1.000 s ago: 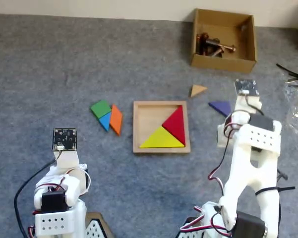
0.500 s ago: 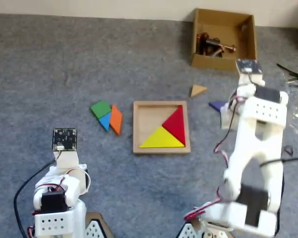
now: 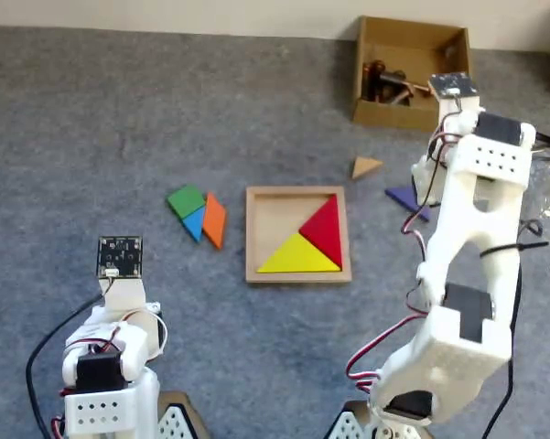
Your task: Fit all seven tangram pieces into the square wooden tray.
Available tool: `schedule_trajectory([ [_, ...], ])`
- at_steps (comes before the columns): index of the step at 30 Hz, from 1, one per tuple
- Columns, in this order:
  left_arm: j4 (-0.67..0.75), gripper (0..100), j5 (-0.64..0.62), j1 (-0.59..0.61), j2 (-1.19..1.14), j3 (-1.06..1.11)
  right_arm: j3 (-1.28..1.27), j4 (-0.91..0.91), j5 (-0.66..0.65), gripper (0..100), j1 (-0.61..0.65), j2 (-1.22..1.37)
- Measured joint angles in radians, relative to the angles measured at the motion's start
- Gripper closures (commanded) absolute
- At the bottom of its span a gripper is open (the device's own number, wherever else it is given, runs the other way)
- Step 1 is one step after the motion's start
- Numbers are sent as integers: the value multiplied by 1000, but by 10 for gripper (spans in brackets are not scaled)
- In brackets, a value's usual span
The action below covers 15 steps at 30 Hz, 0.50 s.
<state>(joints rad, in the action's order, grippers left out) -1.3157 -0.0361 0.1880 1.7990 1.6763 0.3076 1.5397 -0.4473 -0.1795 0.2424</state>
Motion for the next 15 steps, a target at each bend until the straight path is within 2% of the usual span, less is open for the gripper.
schedule_trajectory([
  [3,0,995,0,0,0,0,34,0,-38,797,3,51],
  [15,0,995,0,0,0,0,120,0,-296,793,44,189],
])
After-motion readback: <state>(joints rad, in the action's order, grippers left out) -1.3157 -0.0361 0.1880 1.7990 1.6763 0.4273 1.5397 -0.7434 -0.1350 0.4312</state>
